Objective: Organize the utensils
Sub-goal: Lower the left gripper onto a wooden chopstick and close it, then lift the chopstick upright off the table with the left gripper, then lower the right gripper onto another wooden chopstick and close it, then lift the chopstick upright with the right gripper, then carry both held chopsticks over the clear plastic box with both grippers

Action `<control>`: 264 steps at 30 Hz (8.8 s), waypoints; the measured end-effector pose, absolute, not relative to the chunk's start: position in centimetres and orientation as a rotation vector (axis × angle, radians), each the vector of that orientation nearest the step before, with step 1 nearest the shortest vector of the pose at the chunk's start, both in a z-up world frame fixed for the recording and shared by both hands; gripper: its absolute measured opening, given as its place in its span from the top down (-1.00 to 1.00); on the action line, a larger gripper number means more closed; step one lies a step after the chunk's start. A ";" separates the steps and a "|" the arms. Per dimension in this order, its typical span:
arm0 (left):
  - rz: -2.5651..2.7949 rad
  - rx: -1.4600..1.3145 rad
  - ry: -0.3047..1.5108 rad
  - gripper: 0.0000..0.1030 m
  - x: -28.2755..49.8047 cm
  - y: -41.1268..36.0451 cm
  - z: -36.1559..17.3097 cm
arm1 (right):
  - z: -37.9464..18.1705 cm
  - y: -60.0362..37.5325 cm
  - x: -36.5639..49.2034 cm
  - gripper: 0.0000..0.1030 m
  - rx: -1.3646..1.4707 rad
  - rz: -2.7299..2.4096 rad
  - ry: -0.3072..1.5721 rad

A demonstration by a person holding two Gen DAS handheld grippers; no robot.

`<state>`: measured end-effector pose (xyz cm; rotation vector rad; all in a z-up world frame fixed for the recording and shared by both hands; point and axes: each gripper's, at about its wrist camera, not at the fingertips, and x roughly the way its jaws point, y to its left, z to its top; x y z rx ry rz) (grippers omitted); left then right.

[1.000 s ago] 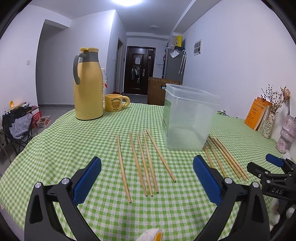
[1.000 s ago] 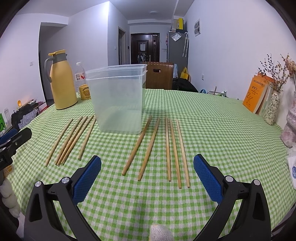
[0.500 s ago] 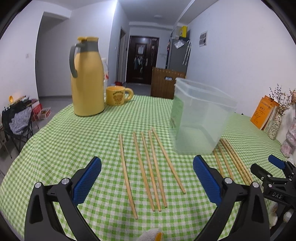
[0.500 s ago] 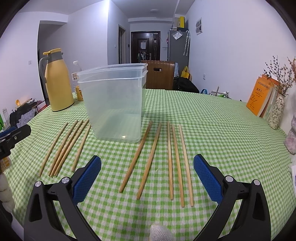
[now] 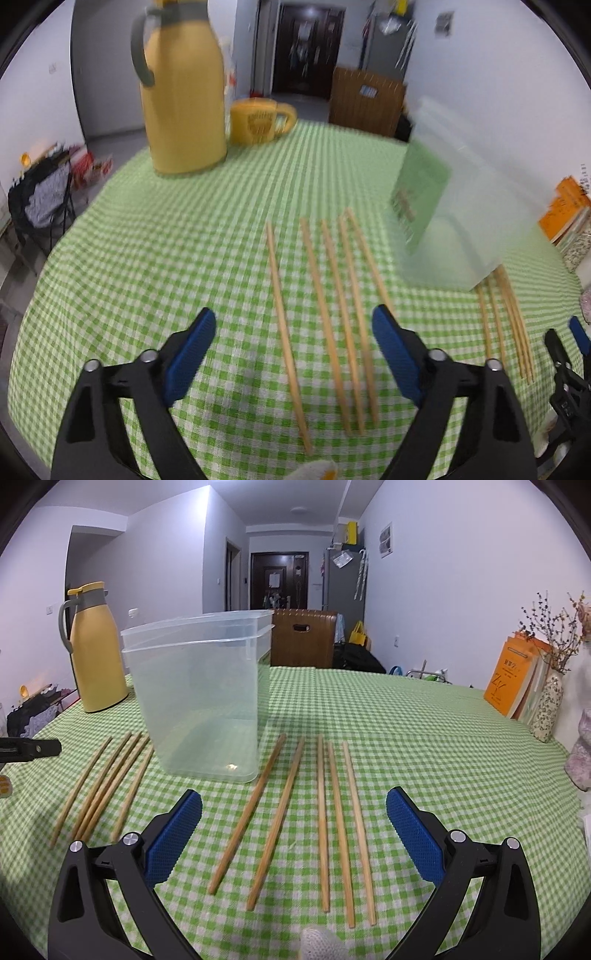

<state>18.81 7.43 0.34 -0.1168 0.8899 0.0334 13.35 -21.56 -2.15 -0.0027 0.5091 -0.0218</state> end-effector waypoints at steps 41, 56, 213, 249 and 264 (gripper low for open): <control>0.100 -0.178 1.321 0.93 27.8 7.3 -5.1 | -2.5 -21.9 12.6 -0.88 0.044 -0.028 0.429; 0.095 -0.101 0.849 0.93 24.2 7.2 1.8 | -2.5 -22.0 12.5 -0.88 0.055 -0.028 0.425; -0.002 -0.117 0.134 0.93 11.0 1.6 8.0 | 6.2 -21.4 12.9 0.87 0.156 0.109 0.162; -0.088 -0.091 0.004 0.93 15.6 -4.4 15.3 | 12.2 -19.0 18.5 0.87 0.151 0.211 0.043; -0.096 -0.083 -0.016 0.93 20.9 -5.8 16.9 | 13.2 -18.7 23.4 0.87 0.140 0.237 0.055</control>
